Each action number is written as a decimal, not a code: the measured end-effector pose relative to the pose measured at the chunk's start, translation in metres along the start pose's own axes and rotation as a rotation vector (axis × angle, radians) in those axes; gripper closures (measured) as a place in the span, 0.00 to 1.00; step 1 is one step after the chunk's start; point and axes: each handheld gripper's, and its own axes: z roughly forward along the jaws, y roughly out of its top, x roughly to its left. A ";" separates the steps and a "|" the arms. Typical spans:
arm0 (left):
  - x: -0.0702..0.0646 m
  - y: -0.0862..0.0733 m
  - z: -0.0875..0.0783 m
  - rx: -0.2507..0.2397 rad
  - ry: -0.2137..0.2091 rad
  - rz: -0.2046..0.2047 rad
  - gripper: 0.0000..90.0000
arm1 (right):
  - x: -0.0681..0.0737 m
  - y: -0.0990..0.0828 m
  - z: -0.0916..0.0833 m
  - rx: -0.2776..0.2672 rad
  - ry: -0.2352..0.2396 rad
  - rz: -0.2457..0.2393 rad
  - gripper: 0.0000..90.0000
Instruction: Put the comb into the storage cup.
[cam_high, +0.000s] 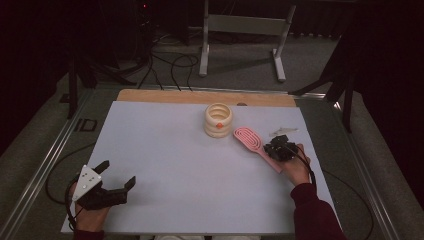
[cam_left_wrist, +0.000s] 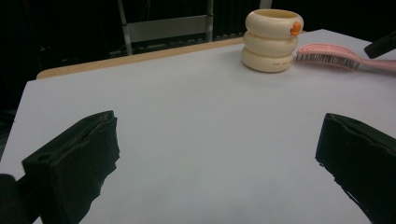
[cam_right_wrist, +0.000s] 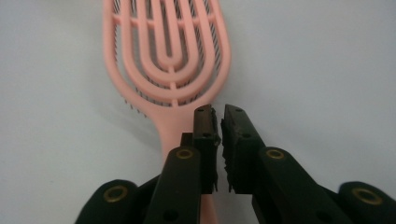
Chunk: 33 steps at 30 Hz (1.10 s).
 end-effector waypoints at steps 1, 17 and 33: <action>0.000 0.000 0.000 0.000 0.000 0.000 0.00 | 0.000 0.000 -0.003 -0.014 0.001 0.001 0.92; 0.000 0.001 -0.002 -0.012 0.010 0.001 0.00 | 0.024 -0.019 -0.083 -0.356 0.036 0.035 0.36; -0.001 0.004 -0.005 -0.031 0.023 0.007 0.00 | 0.046 -0.085 -0.112 -0.498 0.055 0.081 0.11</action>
